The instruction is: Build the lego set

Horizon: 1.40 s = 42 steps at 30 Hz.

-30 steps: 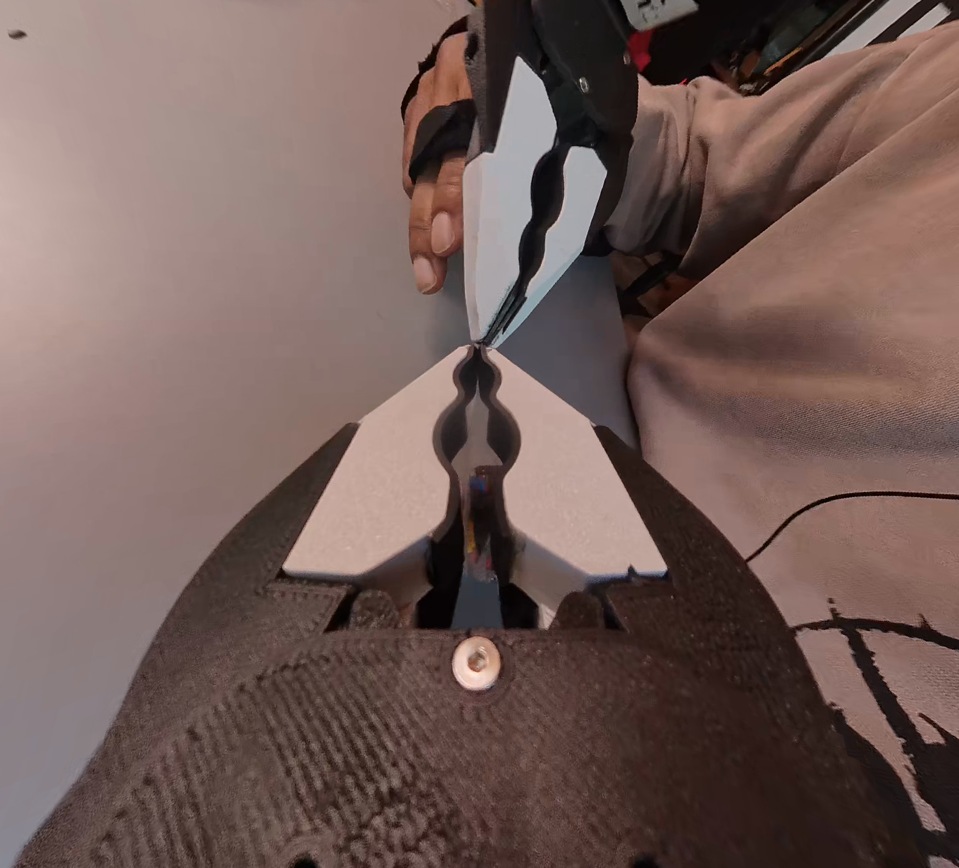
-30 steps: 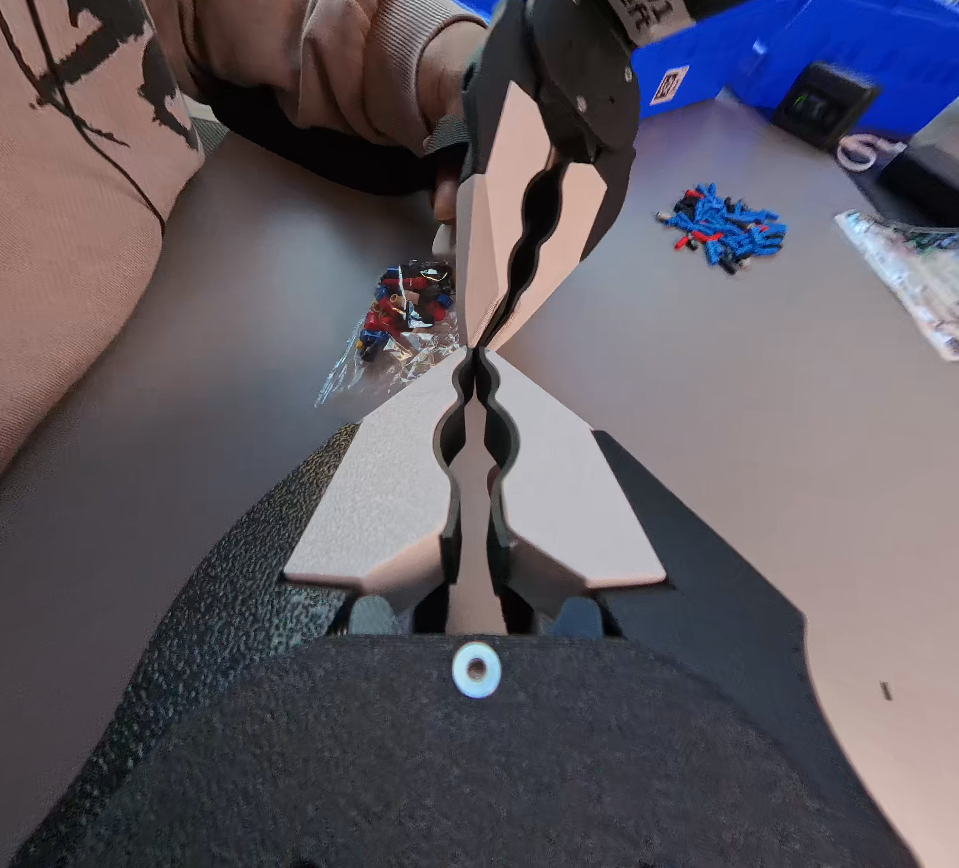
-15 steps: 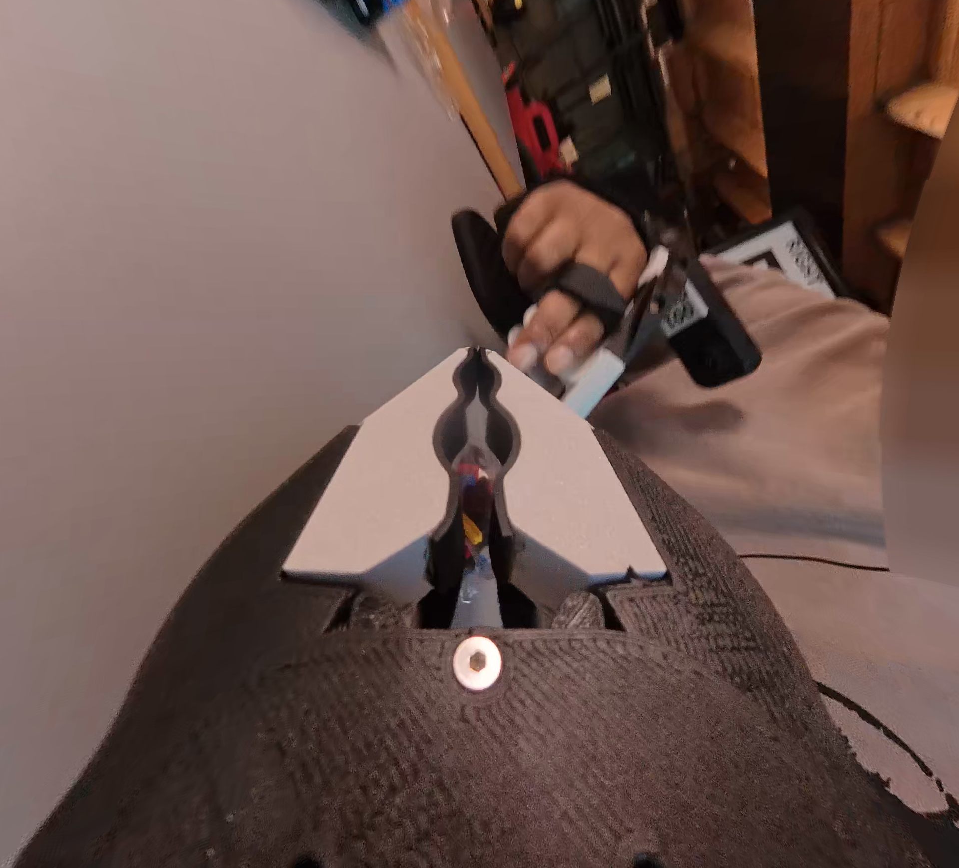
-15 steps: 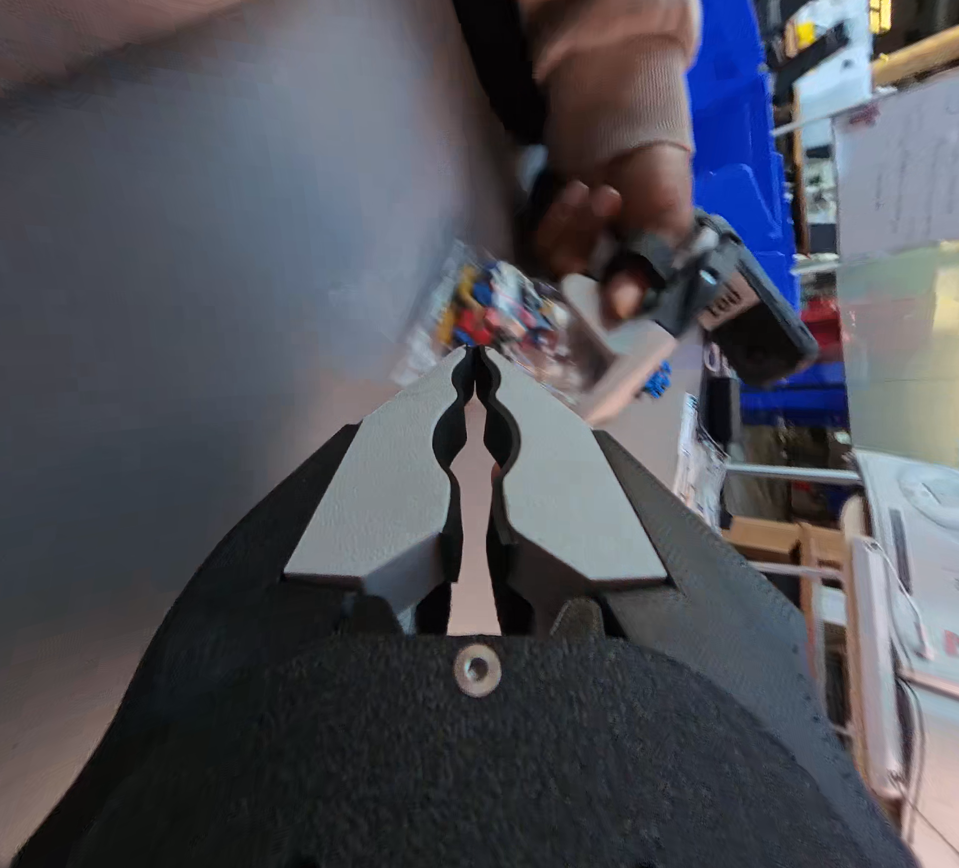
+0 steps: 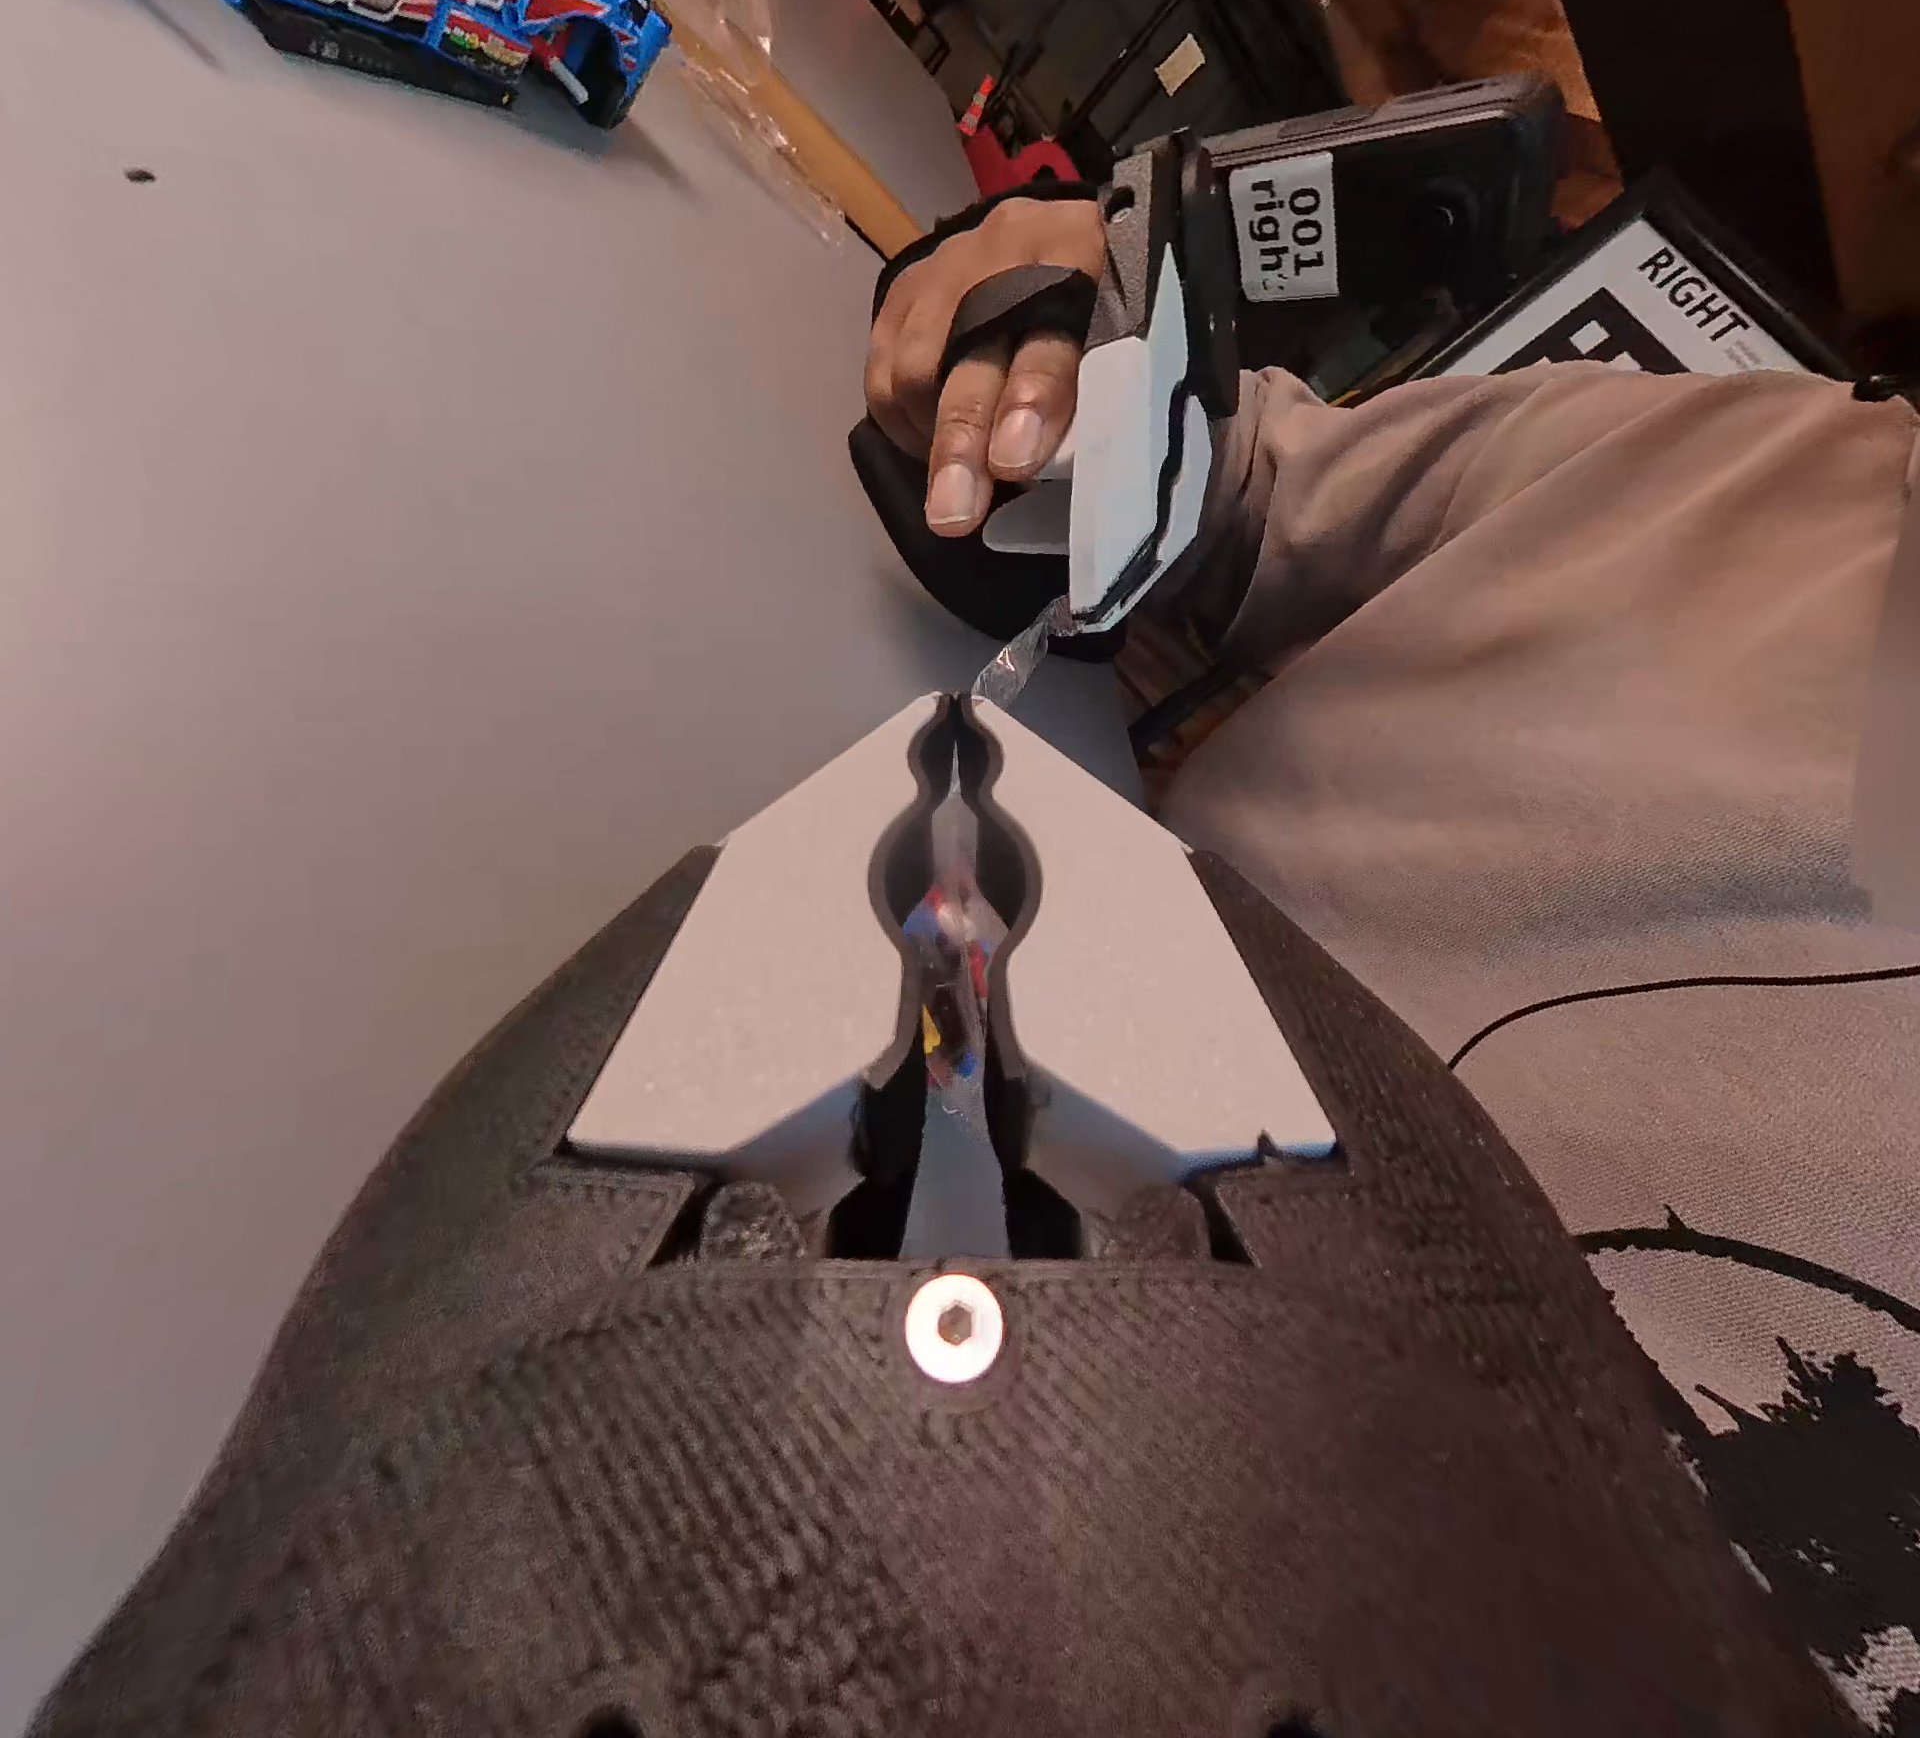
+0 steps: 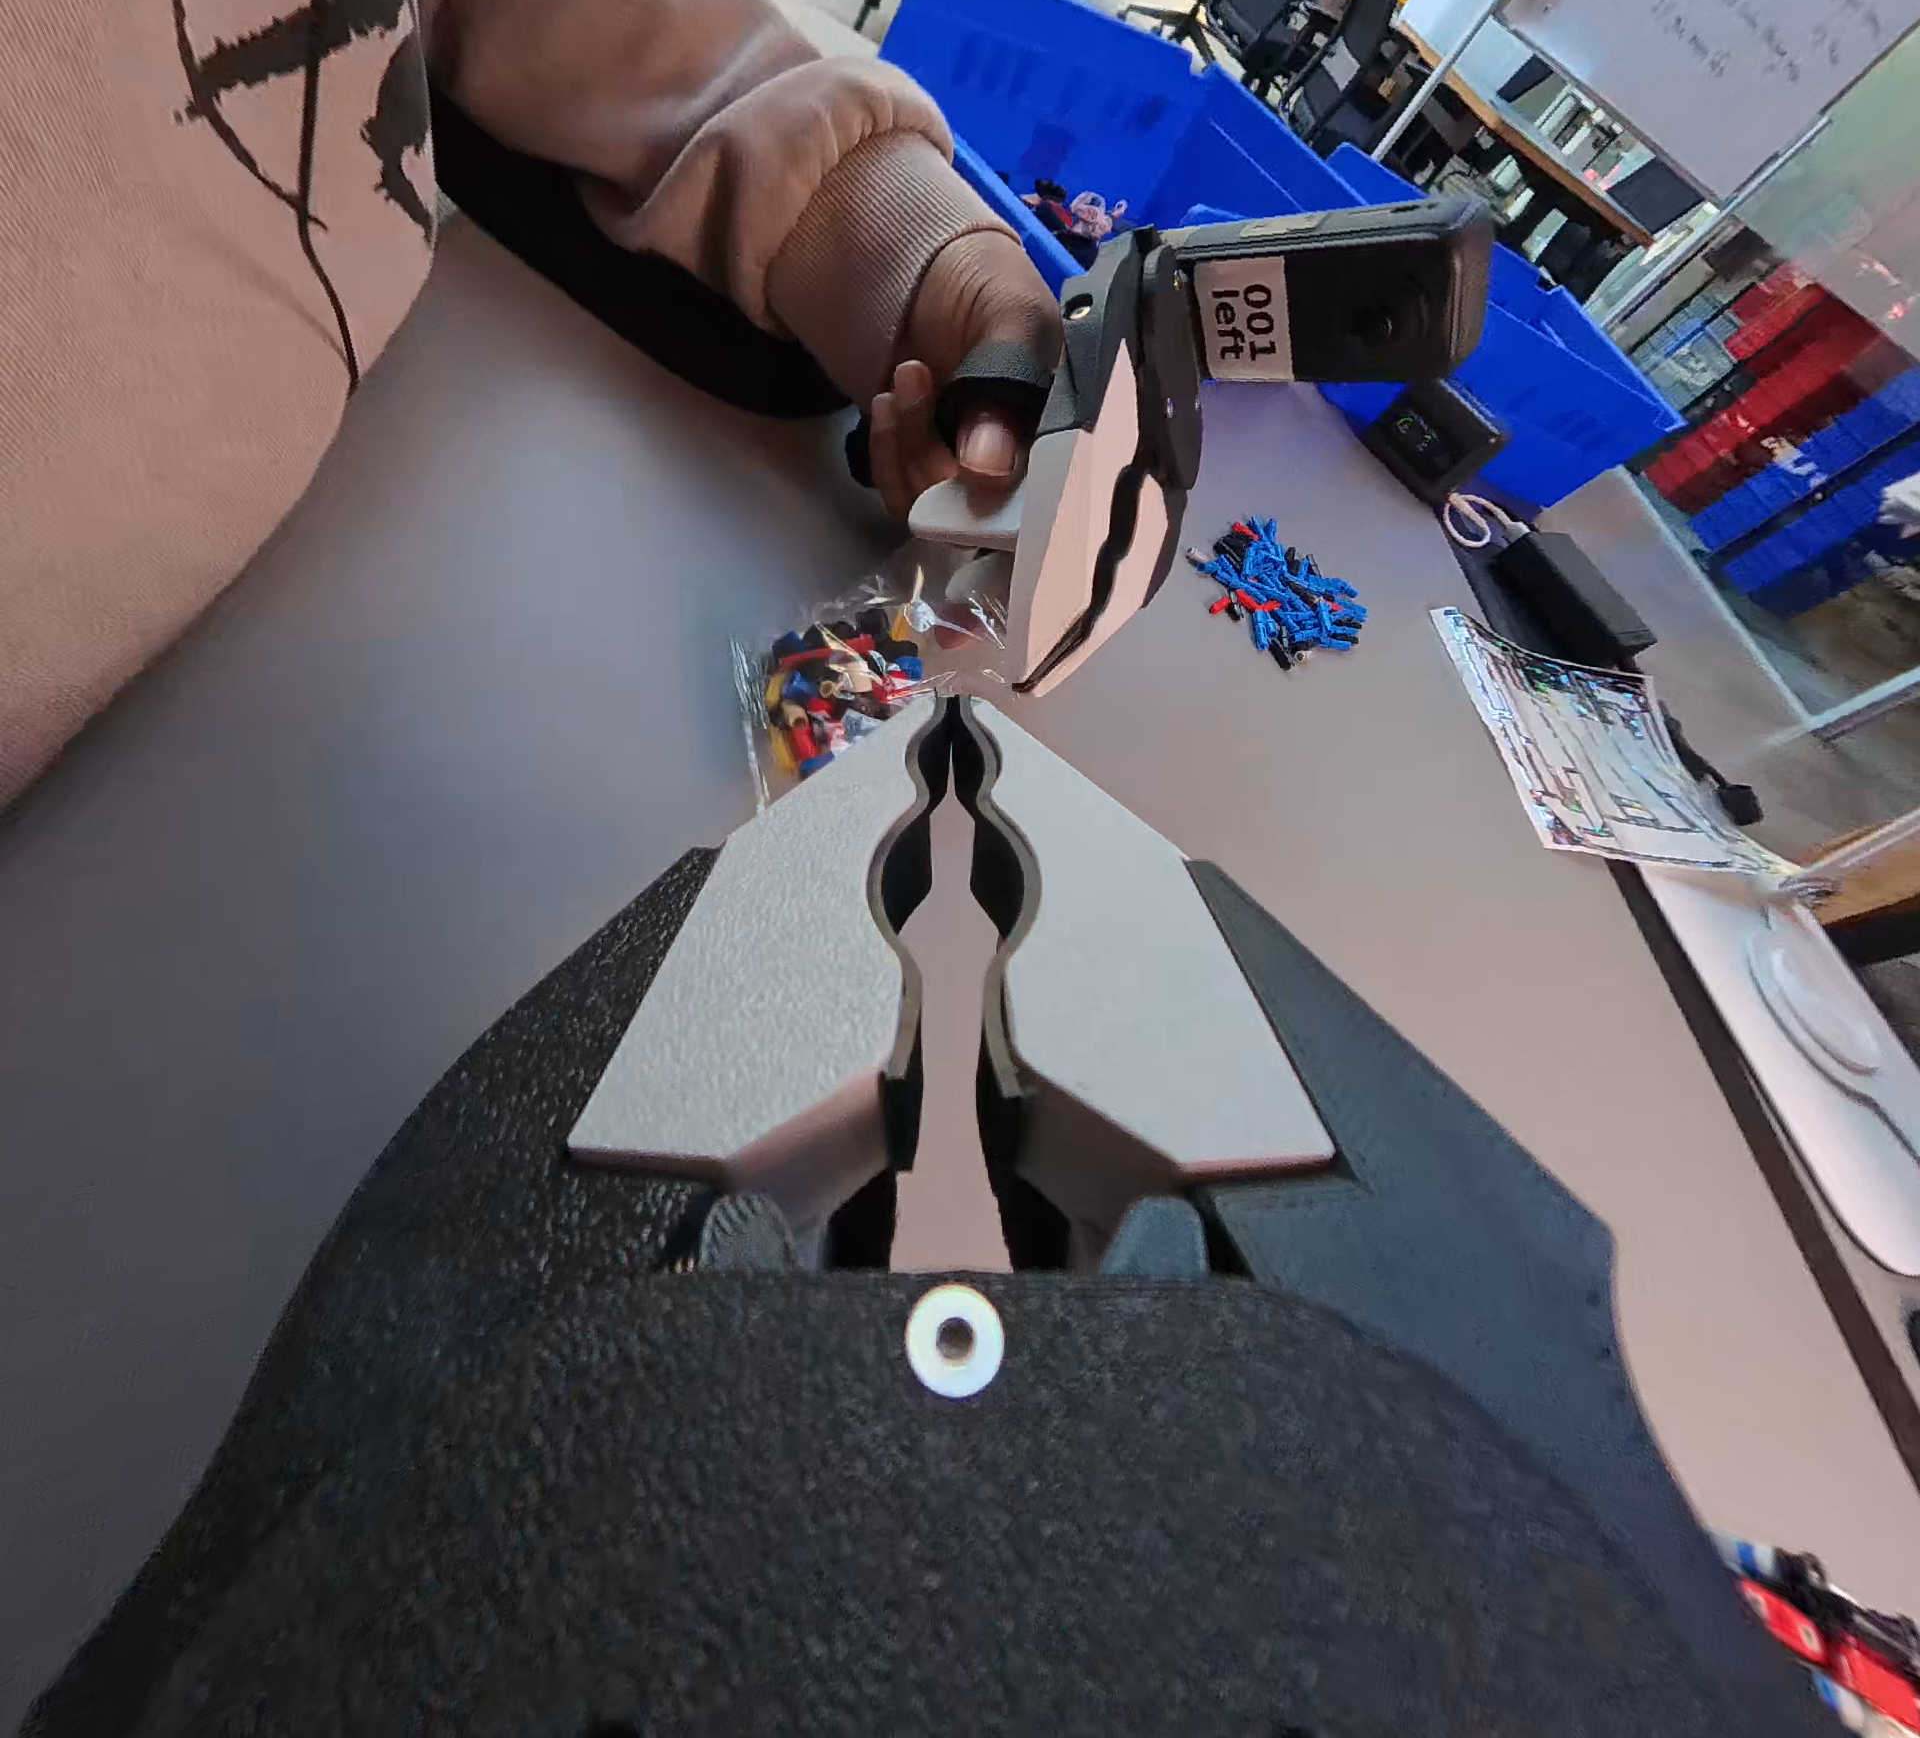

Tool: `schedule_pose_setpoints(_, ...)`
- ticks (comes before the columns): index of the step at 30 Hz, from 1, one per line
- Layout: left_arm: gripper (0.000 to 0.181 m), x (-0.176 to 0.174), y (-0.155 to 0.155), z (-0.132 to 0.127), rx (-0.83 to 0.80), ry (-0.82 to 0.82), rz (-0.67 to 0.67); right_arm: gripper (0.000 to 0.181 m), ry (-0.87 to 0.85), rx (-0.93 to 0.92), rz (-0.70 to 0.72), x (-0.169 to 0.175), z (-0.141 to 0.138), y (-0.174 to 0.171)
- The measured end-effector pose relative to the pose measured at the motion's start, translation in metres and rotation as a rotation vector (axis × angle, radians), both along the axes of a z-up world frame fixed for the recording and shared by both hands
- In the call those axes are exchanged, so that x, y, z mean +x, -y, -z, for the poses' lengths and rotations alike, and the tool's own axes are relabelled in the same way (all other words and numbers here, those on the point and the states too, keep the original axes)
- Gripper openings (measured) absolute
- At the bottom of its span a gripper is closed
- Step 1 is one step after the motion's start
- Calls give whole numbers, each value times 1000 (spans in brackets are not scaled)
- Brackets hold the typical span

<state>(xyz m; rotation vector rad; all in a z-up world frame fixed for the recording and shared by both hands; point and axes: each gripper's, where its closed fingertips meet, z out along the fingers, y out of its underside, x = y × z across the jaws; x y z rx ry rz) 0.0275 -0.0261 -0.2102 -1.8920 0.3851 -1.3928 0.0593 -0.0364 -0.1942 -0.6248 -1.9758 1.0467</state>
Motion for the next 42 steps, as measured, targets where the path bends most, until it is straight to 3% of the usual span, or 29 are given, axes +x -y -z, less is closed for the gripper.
schedule_pose_setpoints(4,0,-4,1,-17,102,24,-20,0,31,-108,-10,4,-15,-4)
schedule_pose_setpoints(8,13,1,10,-23,185,-13,20,0,42,-169,8,1,-24,-11)
schedule_pose_setpoints(13,63,12,9,-14,241,-138,28,0,52,-167,-19,-7,-35,-9)
schedule_pose_setpoints(16,79,25,8,-6,296,-231,63,0,58,-140,-50,-11,-41,-4)
schedule_pose_setpoints(22,78,39,-2,-1,398,-257,187,0,60,-135,-126,-18,-50,8)
schedule_pose_setpoints(30,36,42,30,-5,437,-168,378,0,77,-162,-170,-15,-55,13)
schedule_pose_setpoints(38,37,20,45,-5,379,-226,422,0,91,-167,-168,-10,-53,11)
schedule_pose_setpoints(42,34,6,42,-1,353,-323,370,0,109,-158,-181,-9,-53,10)
